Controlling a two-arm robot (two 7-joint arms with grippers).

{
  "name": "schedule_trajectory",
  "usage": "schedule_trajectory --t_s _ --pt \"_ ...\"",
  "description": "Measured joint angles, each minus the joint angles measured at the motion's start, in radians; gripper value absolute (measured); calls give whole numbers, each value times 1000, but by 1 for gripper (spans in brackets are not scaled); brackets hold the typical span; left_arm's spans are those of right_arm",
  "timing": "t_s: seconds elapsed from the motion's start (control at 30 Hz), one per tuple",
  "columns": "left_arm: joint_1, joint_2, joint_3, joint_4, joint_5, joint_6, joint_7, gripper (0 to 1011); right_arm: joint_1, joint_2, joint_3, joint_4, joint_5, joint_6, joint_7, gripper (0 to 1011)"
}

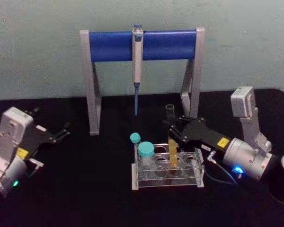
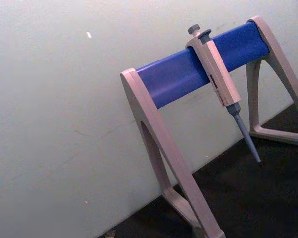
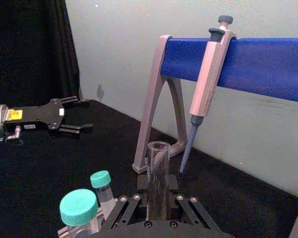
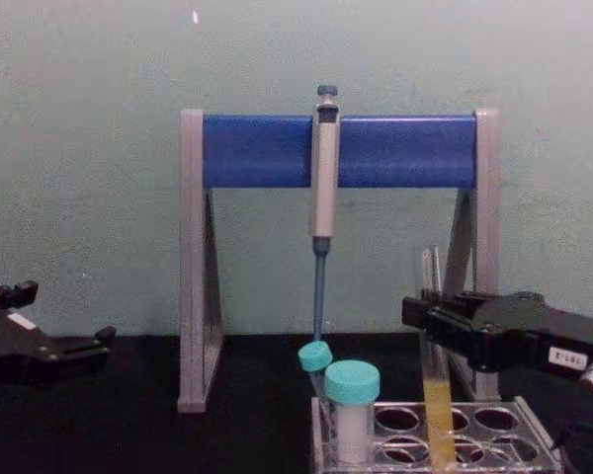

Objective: Pick up the test tube from the test tube rack, shake it, then place it back into the test tube rack.

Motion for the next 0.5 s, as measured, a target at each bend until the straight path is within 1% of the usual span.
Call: schedule_trajectory --t_s 0.5 --pt "0 0 0 0 0 0 0 1001 2 -2 -1 1 -4 3 -4 232"
